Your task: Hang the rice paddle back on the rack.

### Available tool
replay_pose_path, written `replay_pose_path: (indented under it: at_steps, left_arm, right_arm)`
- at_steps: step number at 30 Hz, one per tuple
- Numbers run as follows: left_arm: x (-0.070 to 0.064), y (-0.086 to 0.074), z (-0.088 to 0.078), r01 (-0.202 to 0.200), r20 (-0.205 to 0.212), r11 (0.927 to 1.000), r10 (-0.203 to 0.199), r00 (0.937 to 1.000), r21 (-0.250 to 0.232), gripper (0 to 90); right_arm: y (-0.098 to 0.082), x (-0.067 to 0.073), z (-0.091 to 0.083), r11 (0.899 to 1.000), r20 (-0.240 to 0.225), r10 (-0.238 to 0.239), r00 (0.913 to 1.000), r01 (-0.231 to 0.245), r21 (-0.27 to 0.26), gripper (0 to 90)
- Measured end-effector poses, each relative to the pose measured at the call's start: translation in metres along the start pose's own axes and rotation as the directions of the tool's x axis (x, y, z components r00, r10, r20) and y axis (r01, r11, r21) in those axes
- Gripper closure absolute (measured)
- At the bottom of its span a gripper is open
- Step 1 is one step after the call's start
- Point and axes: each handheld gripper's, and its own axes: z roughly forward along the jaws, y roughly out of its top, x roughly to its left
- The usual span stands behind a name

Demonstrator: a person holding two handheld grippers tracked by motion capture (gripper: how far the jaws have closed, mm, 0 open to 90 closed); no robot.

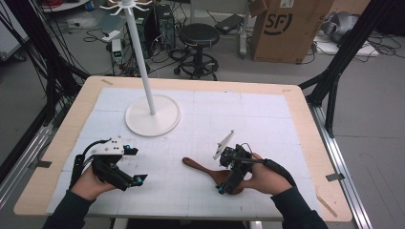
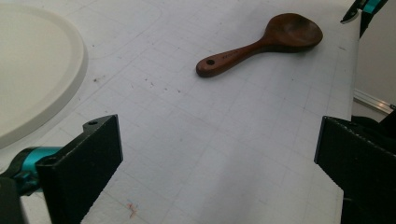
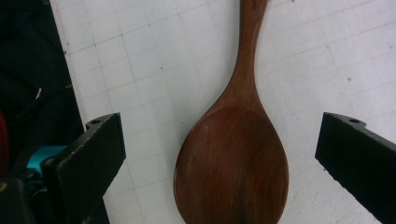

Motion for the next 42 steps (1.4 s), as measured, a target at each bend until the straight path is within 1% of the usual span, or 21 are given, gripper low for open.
replay_pose_path:
  at_steps: [4, 8, 12, 15, 17, 22, 27, 29, 31, 32, 34, 37, 39, 40, 41, 42]
  left_arm:
    - [0.000, 0.000, 0.000, -0.002, 0.001, 1.0000, 0.002, 1.0000, 0.003, 1.6]
    - [0.000, 0.000, 0.000, 0.000, 0.003, 1.0000, 0.000, 1.0000, 0.002, 1.6]
    - [-0.001, -0.001, 0.002, -0.001, 0.003, 1.0000, 0.001, 1.0000, 0.009, 1.6]
    - [-0.001, -0.001, 0.002, -0.001, 0.004, 0.9999, 0.001, 1.0000, 0.011, 1.6]
    - [-0.001, -0.001, 0.002, -0.001, 0.004, 0.9999, 0.001, 1.0000, 0.011, 1.6]
    - [-0.001, -0.001, 0.002, -0.001, 0.004, 0.9999, 0.001, 1.0000, 0.011, 1.6]
    - [-0.001, -0.001, 0.003, -0.004, 0.002, 0.9999, 0.004, 1.0000, 0.016, 1.6]
    - [-0.001, -0.001, 0.003, -0.003, 0.002, 0.9999, 0.003, 1.0000, 0.016, 1.6]
    - [-0.002, -0.001, 0.003, -0.013, -0.005, 0.9997, 0.013, 0.9999, 0.019, 1.6]
    - [-0.002, -0.001, 0.003, -0.013, -0.005, 0.9997, 0.013, 0.9999, 0.021, 1.6]
    - [-0.002, -0.001, 0.003, -0.013, -0.007, 0.9997, 0.013, 0.9999, 0.020, 1.6]
    - [-0.002, -0.002, 0.003, -0.014, -0.008, 0.9997, 0.014, 0.9999, 0.021, 1.6]
    - [-0.003, -0.002, 0.003, -0.012, -0.009, 0.9997, 0.012, 0.9999, 0.021, 1.6]
    - [-0.003, -0.002, 0.003, -0.013, -0.009, 0.9997, 0.013, 0.9999, 0.021, 1.6]
    - [-0.003, -0.002, 0.003, -0.016, -0.009, 0.9996, 0.016, 0.9998, 0.022, 1.6]
    - [-0.003, -0.002, 0.003, -0.016, -0.010, 0.9996, 0.016, 0.9998, 0.024, 1.6]
  right_arm:
    - [0.009, -0.003, 0.005, 1.000, -0.023, 0.012, 0.9997, -0.012, 0.017, 0.4]
    - [0.019, -0.004, 0.009, 0.999, -0.029, 0.016, 0.9994, -0.015, 0.048, 0.4]
    - [0.027, -0.006, 0.014, 0.997, -0.017, 0.021, 0.9996, -0.019, 0.075, 0.4]
    - [0.033, -0.008, 0.018, 0.994, -0.029, 0.045, 0.9986, -0.042, 0.099, 0.4]
    - [0.036, -0.009, 0.022, 0.994, -0.027, 0.036, 0.9990, -0.032, 0.108, 0.5]
    - [0.043, -0.012, 0.030, 0.987, -0.028, 0.022, 0.9994, -0.018, 0.158, 3.2]
    - [0.048, -0.015, 0.037, 0.981, -0.012, 0.043, 0.9990, -0.040, 0.188, 4.6]
    - [0.050, -0.016, 0.039, 0.978, 0.001, 0.044, 0.9990, -0.043, 0.205, 7.3]
    - [0.053, -0.016, 0.041, 0.977, 0.009, 0.046, 0.9989, -0.047, 0.209, 14.7]
    - [0.054, -0.016, 0.042, 0.975, 0.011, 0.055, 0.9984, -0.056, 0.214, 14.8]
    - [0.056, -0.017, 0.044, 0.973, 0.014, 0.054, 0.9985, -0.055, 0.224, 15.7]
    - [0.058, -0.018, 0.047, 0.968, 0.011, 0.077, 0.9970, -0.077, 0.237, 20.2]
    - [0.060, -0.019, 0.049, 0.967, 0.009, 0.077, 0.9970, -0.077, 0.243, 25.5]
    - [0.061, -0.019, 0.050, 0.965, 0.015, 0.078, 0.9969, -0.079, 0.252, 28.3]
    - [0.062, -0.018, 0.051, 0.964, 0.019, 0.083, 0.9963, -0.086, 0.251, 32.5]
    - [0.062, -0.018, 0.052, 0.965, 0.019, 0.080, 0.9966, -0.082, 0.248, 35.9]
